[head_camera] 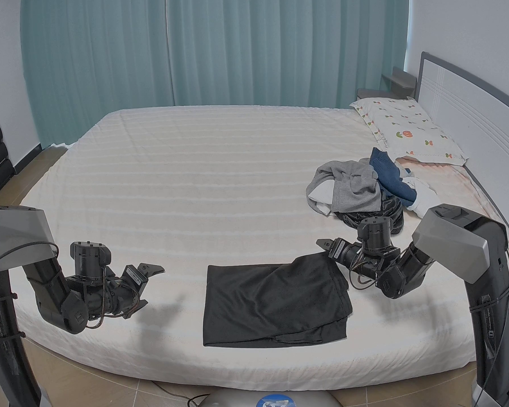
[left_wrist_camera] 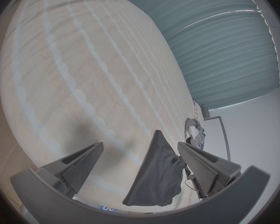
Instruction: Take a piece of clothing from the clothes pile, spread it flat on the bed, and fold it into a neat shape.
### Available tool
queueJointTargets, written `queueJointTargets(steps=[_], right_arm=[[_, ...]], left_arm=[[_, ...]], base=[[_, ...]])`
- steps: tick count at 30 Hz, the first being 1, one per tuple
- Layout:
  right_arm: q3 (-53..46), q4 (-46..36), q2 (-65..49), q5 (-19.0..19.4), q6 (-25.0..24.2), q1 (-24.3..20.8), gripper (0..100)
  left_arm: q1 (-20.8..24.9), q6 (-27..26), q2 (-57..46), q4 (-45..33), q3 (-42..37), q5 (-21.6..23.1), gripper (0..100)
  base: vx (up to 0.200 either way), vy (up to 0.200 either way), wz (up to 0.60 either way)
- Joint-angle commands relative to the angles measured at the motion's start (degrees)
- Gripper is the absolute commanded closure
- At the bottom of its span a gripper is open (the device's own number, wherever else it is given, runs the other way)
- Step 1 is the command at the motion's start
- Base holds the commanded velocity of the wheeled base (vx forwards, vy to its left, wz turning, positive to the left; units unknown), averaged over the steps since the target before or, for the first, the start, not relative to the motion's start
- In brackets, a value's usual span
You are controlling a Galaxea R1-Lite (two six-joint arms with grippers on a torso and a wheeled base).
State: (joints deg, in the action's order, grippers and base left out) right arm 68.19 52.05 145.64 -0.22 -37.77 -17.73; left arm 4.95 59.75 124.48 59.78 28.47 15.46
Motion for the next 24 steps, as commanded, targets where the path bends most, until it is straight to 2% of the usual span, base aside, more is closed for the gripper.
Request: queueJointTargets(steps=[1, 8, 9, 24], right_arm=[[0.45, -0.11, 0.61, 0.04, 0.15, -1.61, 0], [1.94, -0.9, 1.4, 0.13, 1.12, -2.14, 0], [2.12, -0.9, 1.58, 0.04, 1.03, -2.14, 100], [1.24, -0.46, 0.87, -0.4, 0.15, -0.38, 100]], left_arm=[[0.06, 0.02, 0.06, -0.02, 0.01, 0.01, 0], [0.06, 0.02, 0.06, 0.07, 0.01, 0.01, 0], [0.06, 0.02, 0.15, -0.02, 0.01, 0.01, 0], [0.06, 0.02, 0.24, 0.07, 0.01, 0.01, 0]], base=[[0.0, 0.0, 0.0], [0.0, 0.0, 0.0], [0.0, 0.0, 0.0], [0.0, 0.0, 0.0]])
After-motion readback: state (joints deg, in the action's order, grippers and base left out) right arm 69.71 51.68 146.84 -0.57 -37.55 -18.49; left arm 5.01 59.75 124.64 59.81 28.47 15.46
